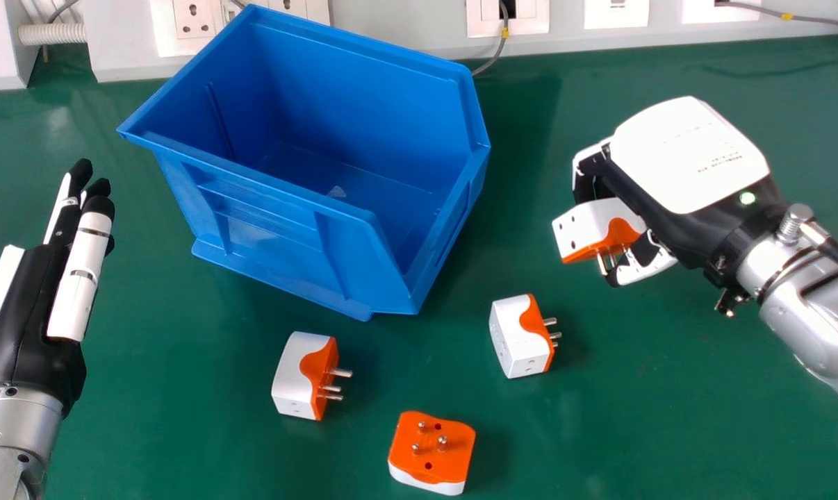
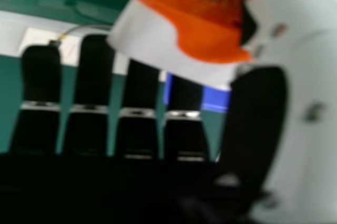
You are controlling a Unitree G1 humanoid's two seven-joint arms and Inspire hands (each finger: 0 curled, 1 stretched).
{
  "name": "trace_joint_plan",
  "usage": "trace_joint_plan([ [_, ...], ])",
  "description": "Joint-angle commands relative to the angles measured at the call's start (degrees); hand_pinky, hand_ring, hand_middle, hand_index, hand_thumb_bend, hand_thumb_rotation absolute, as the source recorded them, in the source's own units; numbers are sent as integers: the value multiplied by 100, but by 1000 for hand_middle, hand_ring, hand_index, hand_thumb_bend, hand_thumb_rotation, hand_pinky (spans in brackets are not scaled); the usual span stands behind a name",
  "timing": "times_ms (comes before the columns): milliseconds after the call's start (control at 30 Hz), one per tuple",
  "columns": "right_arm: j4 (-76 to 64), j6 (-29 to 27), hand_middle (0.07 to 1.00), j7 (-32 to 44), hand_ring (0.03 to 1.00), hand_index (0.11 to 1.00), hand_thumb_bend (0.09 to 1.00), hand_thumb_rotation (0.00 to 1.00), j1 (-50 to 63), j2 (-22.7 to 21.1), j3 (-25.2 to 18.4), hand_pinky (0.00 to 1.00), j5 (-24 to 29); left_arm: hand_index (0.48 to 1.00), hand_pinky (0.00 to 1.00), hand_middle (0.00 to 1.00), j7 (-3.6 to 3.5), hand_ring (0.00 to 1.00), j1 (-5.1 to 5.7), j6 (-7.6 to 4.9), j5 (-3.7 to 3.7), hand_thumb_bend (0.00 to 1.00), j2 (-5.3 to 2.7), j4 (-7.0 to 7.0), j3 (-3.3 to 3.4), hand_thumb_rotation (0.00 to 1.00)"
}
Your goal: Pick all objects and put in blue box
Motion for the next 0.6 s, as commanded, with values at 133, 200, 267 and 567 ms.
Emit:
trace_joint_plan([
  [133,-446,-23,520,-50,444,458,497,0,3,-39,-312,348,122,1000,975,987,45,982,-65,-94,38,295,96,-3,6,1000],
  [200,-506,-11,520,-35,444,458,497,0,14,-21,-333,348,122,1000,975,987,51,982,-78,-92,39,295,97,7,4,1000],
  [267,-634,21,518,12,445,452,497,0,25,14,-358,347,137,1000,975,986,60,982,-92,-84,42,295,95,13,-1,1000],
  [567,-882,-16,518,86,444,443,496,0,-46,159,-399,346,167,1000,976,985,81,982,-93,-68,30,294,78,-12,-14,1000],
])
